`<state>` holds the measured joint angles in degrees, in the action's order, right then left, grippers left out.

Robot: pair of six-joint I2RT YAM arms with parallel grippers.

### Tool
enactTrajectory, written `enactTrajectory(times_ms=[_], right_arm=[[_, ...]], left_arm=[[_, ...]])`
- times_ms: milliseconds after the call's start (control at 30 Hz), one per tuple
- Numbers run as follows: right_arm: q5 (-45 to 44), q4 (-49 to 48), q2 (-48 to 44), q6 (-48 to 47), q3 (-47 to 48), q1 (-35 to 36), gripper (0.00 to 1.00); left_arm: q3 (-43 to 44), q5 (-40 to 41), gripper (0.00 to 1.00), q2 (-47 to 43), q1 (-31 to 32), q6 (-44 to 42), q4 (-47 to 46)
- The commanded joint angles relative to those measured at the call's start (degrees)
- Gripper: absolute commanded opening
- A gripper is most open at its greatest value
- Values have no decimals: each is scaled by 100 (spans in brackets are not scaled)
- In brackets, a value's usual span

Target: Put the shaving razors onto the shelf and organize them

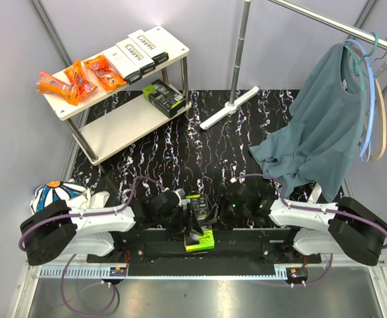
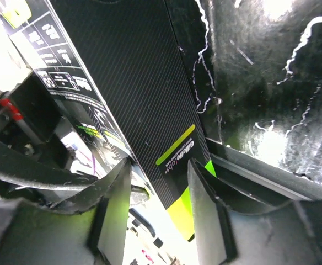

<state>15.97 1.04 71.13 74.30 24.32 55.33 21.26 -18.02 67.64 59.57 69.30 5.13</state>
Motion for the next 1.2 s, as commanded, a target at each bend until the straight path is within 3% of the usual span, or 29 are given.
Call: enactTrajectory(times_ms=[0,100,167,467,567,767,833,1033,1067,1100,1167], right_arm=[[-129,-16,-99,119,47,109,45],[-138,-417,-292,312,-260,109,43],[-172,-517,-450,401,-392,109,42],[-304,-464,-855,497,-559,109,41],[-340,-455,-969,515,-595,118,41],[-428,-455,-1084,533,-630,101,46],[-454,-464,-1145,533,-656,118,47],[-690,-227,-1697,524,-691,109,59],[-726,-140,-1821,524,-691,109,64],[-779,-130,-1970,489,-683,109,79],[-998,499,-2453,410,-569,109,91]], left_arm=[[-631,948,82,197,352,944,-1979],[-579,1528,75,-4,757,910,-2042],[-570,1957,63,-188,924,875,-1963],[-851,3058,38,-1655,1197,778,-1717],[-921,3146,29,-1902,1232,726,-1725],[-834,2928,0,-1737,1259,541,-1953],[-737,2796,0,-1588,1250,445,-2015],[-447,2804,0,-1665,1267,225,-1788],[-412,2821,0,-1709,1259,181,-1639],[-325,2813,0,-1745,1259,111,-1577],[-193,2874,0,-1841,1259,-30,-1174]])
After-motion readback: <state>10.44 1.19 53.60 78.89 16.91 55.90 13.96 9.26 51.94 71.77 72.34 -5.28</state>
